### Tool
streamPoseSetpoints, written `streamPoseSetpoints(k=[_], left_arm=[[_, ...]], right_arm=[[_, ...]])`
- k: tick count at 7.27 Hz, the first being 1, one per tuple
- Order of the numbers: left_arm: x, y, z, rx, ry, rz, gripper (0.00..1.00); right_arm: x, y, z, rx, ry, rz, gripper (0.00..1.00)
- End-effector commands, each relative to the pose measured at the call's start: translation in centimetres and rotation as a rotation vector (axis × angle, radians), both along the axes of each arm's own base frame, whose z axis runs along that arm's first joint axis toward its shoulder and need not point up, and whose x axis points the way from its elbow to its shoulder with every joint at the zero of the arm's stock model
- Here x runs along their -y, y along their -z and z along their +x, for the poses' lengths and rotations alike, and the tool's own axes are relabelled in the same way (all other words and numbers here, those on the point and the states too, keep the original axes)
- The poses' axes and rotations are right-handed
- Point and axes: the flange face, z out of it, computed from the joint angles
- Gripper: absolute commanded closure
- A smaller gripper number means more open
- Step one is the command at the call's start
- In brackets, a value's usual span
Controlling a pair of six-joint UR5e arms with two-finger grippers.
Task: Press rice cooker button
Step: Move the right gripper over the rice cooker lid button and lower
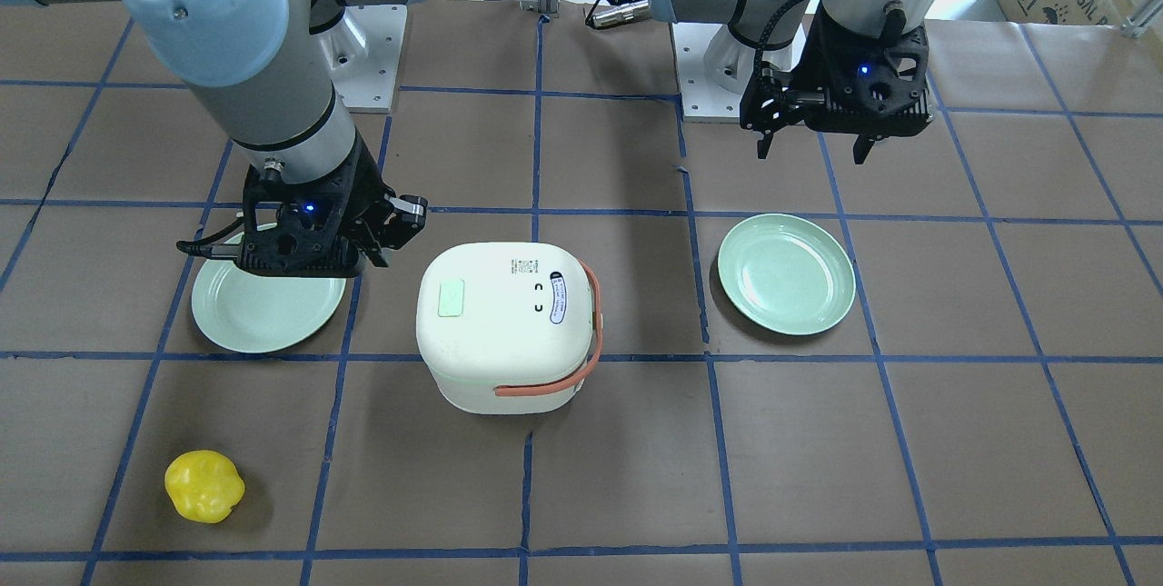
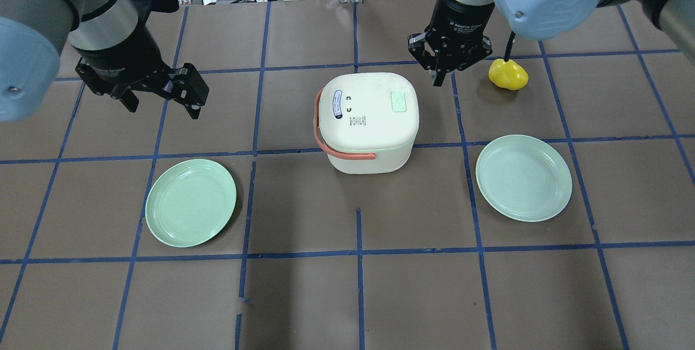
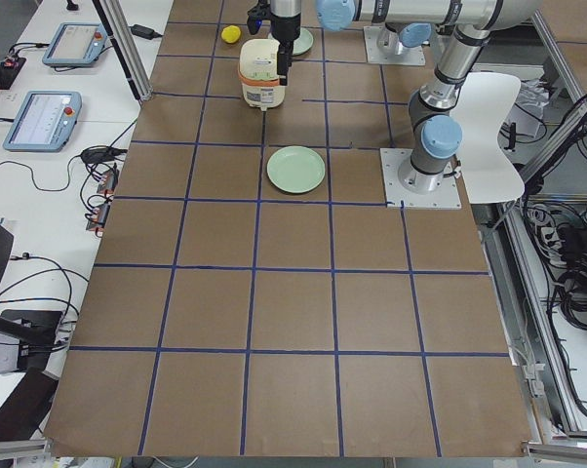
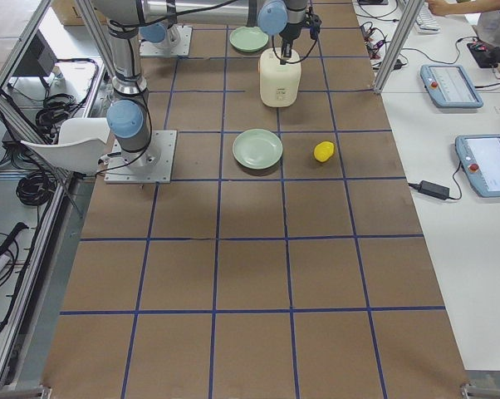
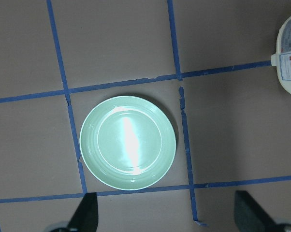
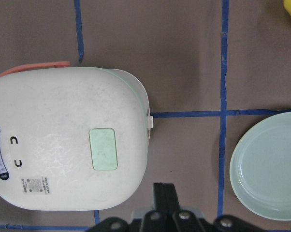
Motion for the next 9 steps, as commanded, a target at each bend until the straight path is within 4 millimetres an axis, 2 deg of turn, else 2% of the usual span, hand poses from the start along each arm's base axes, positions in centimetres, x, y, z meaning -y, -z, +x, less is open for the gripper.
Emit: streamPoseSetpoints(k=[1, 3, 9], left_arm=[[0.0, 0.0, 0.0, 0.000, 0.000, 0.000, 0.00], [0.0, 0.0, 0.0, 0.000, 0.000, 0.000, 0.00], [0.0, 0.0, 0.0, 0.000, 0.000, 0.000, 0.00]], right_arm=[[0.2, 0.5, 2.1, -0.022, -0.006, 0.002, 0.94], [0.3, 2.0, 4.4, -0.023, -0.032, 0.014, 0.94], [1.4, 4.5, 4.9, -0.020, -0.035, 0.043, 0.94]])
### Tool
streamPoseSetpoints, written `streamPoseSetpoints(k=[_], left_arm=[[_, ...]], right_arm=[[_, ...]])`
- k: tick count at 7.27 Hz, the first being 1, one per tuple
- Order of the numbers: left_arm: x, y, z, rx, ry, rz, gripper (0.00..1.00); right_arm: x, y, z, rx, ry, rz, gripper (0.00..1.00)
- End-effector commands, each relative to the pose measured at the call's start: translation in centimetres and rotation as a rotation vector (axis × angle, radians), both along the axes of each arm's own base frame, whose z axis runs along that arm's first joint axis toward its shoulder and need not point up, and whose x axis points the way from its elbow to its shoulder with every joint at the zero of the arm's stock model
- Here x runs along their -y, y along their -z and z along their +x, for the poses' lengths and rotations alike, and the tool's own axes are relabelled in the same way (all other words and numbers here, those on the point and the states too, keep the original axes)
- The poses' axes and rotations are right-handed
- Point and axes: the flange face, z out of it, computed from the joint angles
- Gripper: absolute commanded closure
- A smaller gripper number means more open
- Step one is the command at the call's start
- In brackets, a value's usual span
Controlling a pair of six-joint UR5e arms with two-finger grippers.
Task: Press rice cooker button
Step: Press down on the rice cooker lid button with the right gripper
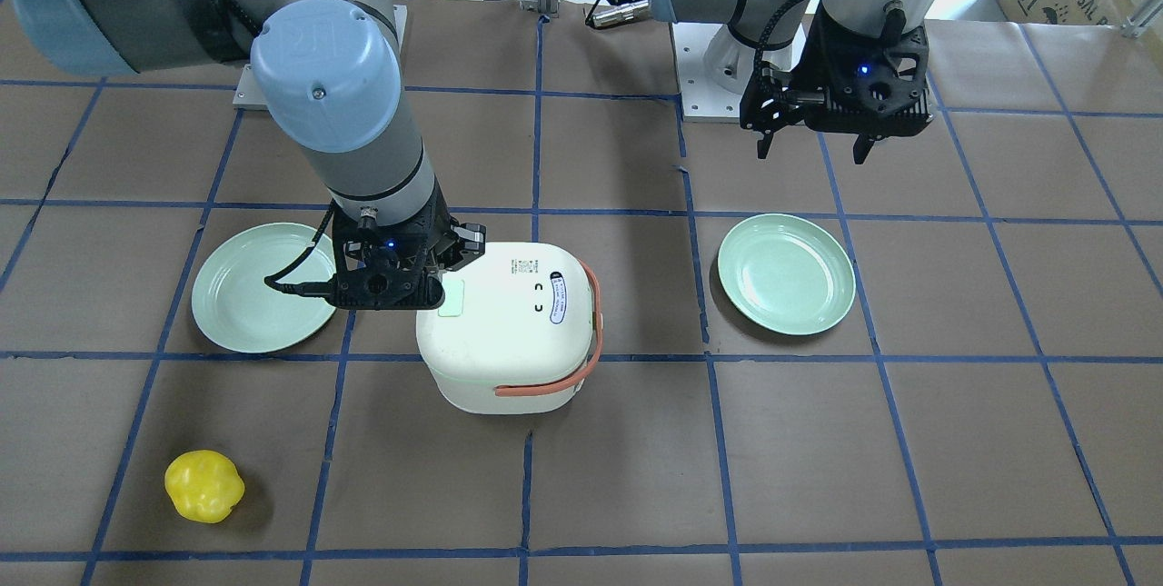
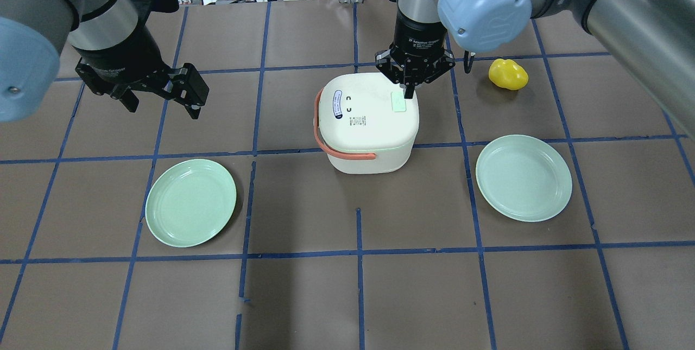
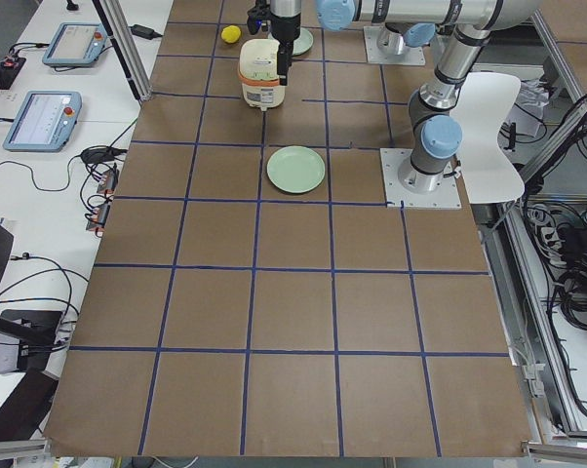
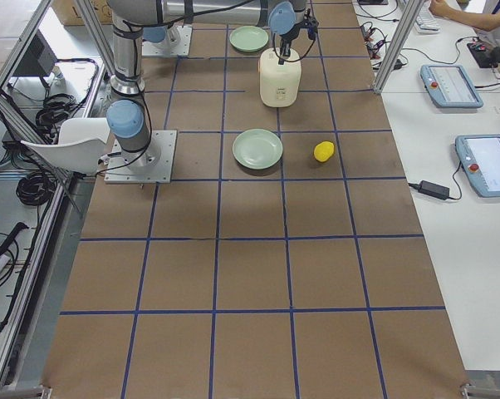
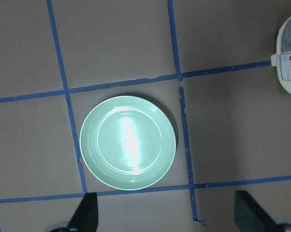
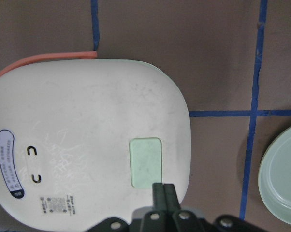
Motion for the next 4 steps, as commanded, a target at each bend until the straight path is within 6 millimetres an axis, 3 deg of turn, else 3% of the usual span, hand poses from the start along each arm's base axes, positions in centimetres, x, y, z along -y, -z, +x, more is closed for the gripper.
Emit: streamPoseSetpoints(k=[1, 4], left_arm=[[0.0, 0.0, 0.0, 0.000, 0.000, 0.000, 0.00], [0.0, 0.0, 0.0, 0.000, 0.000, 0.000, 0.00]], right_arm=[[0.5, 0.8, 0.3, 0.005, -0.001, -0.001, 0.94], [0.7, 1.8, 1.3, 0.006, -0.016, 0.002, 0.94]])
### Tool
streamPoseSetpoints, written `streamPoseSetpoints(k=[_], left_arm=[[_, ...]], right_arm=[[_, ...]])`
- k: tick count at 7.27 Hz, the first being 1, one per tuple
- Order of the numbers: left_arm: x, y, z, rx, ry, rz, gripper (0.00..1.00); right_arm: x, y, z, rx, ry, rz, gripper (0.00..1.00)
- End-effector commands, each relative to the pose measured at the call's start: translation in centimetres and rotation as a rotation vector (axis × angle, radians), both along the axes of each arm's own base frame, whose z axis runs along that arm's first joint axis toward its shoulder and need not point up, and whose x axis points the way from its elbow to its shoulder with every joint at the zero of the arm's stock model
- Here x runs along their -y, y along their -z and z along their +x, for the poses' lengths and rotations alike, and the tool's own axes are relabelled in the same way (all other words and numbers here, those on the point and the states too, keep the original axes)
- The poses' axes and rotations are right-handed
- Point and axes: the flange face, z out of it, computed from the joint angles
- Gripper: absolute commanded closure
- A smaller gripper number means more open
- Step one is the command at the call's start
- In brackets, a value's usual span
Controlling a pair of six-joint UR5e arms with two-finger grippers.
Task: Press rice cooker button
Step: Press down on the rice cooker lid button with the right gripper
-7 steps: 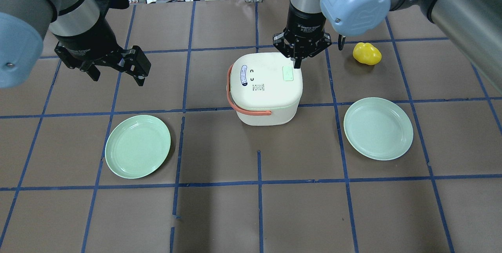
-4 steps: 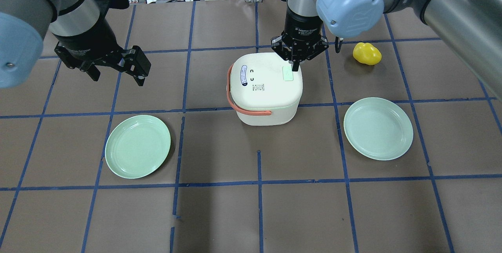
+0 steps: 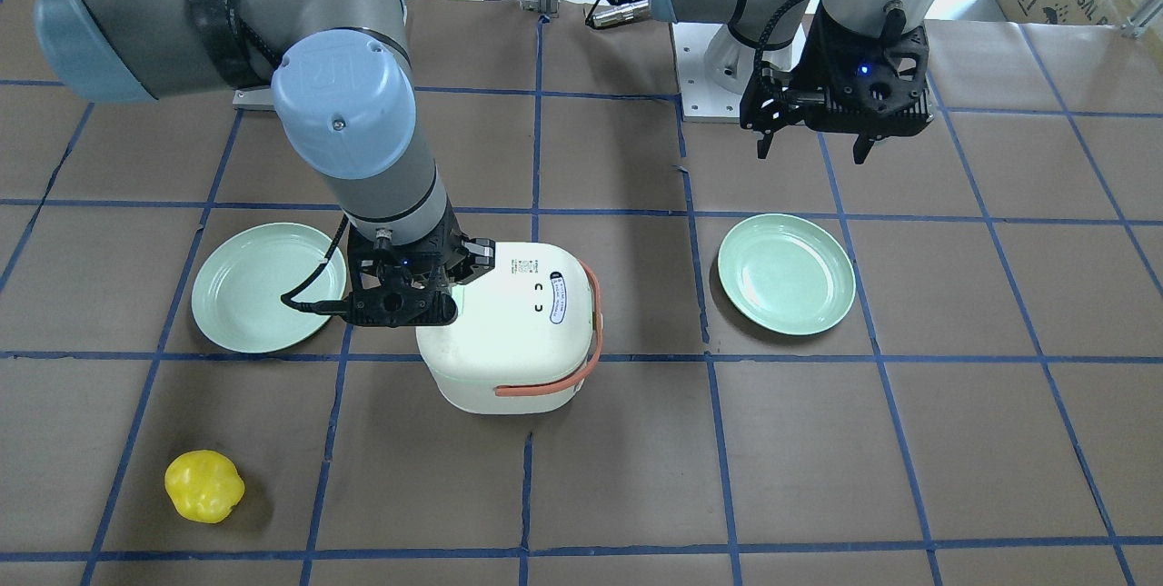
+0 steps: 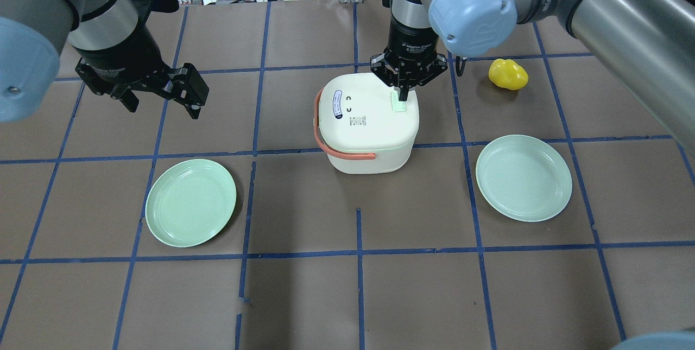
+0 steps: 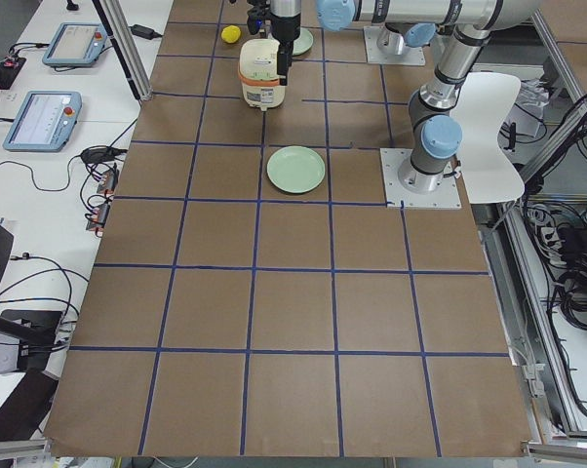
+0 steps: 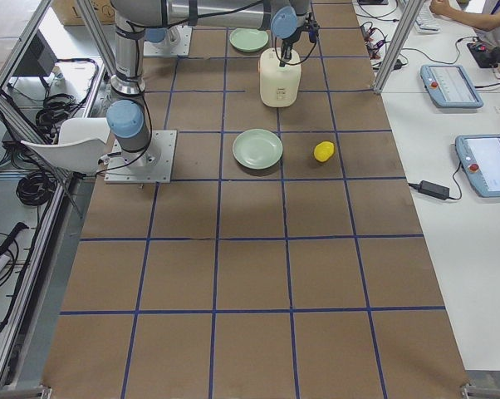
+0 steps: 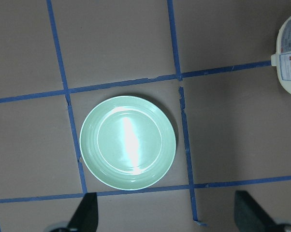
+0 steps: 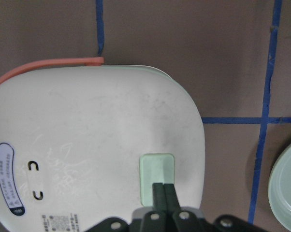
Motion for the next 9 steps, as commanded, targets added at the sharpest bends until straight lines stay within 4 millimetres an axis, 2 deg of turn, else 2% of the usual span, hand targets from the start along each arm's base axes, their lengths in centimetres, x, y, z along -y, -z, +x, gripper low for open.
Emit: streamPoseSetpoints(k=[1, 4, 9], left_arm=[[0.0, 0.0, 0.0, 0.000, 0.000, 0.000, 0.00], [0.0, 0.0, 0.0, 0.000, 0.000, 0.000, 0.00], [0.0, 0.0, 0.0, 0.000, 0.000, 0.000, 0.00]], right_arm=[[0.1, 0.4, 0.4, 0.003, -0.005, 0.003, 0.94], [0.3, 0.6, 0.4, 0.005, -0.018, 0.007, 0.94], [0.8, 2.0, 0.4, 0.001, -0.017, 0.016, 0.95]])
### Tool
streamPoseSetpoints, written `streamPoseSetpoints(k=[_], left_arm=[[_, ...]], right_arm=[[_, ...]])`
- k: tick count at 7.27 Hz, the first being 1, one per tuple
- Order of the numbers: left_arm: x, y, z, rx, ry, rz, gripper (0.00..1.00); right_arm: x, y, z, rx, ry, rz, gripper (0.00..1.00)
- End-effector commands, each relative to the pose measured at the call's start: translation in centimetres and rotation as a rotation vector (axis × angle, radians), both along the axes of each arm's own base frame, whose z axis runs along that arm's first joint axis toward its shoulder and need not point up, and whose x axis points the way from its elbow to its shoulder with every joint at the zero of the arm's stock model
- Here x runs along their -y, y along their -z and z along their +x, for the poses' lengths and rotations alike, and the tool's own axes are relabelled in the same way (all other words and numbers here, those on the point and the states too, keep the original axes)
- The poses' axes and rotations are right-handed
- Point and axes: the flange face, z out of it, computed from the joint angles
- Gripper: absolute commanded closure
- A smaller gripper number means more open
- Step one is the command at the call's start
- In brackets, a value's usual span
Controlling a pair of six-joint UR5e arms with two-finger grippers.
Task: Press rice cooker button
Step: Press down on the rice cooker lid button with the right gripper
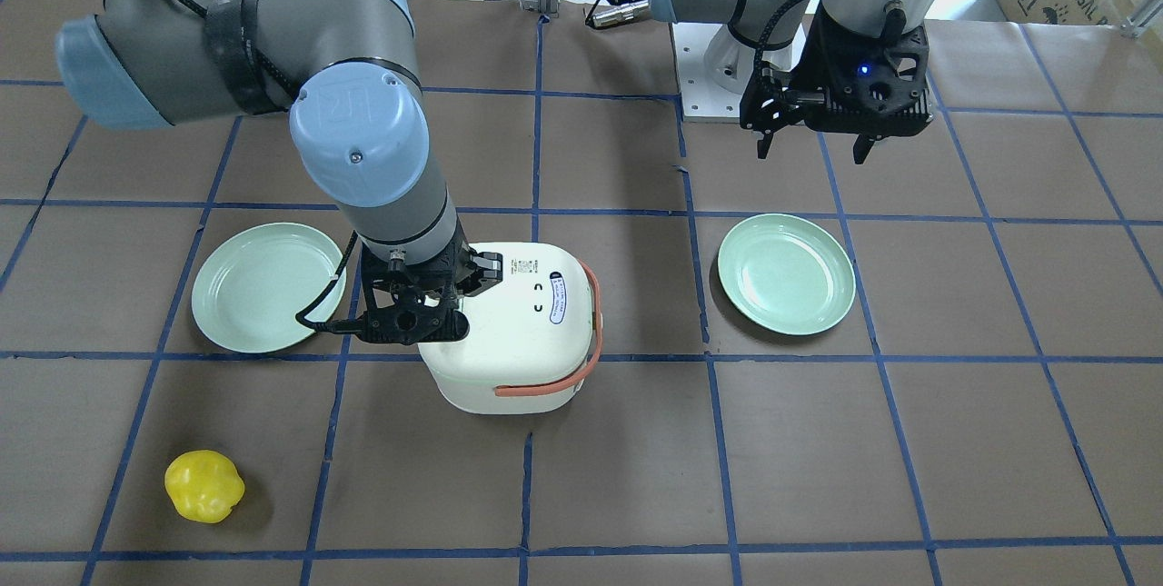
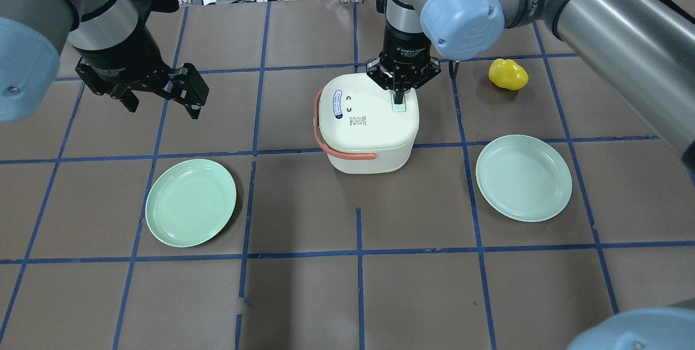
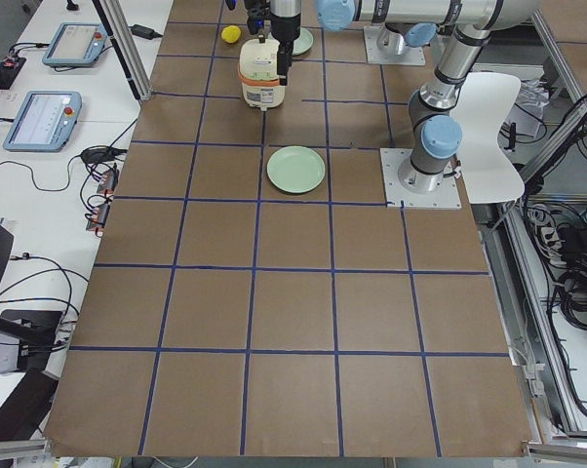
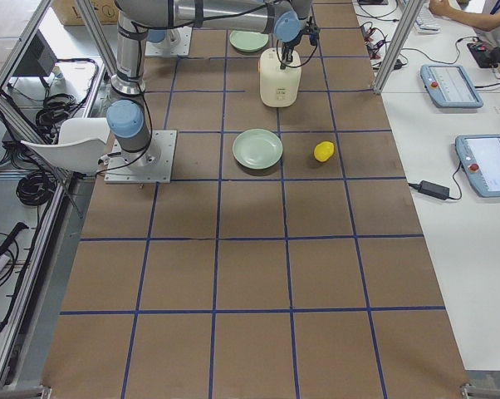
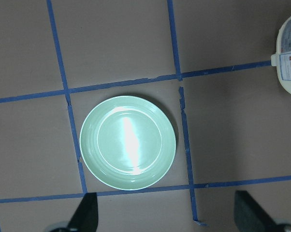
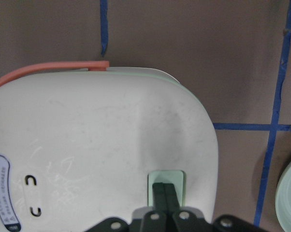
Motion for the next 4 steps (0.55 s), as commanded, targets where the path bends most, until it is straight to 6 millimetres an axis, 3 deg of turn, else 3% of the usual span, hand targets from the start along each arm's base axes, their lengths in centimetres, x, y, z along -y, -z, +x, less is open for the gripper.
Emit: streamPoseSetpoints(k=[1, 4], left_arm=[[0.0, 0.0, 0.0, 0.000, 0.000, 0.000, 0.00], [0.0, 0.0, 0.0, 0.000, 0.000, 0.000, 0.00]], right_arm=[[0.0, 0.4, 0.0, -0.003, 0.000, 0.004, 0.95], [0.3, -1.2, -0.1, -0.002, -0.002, -0.020, 0.94]])
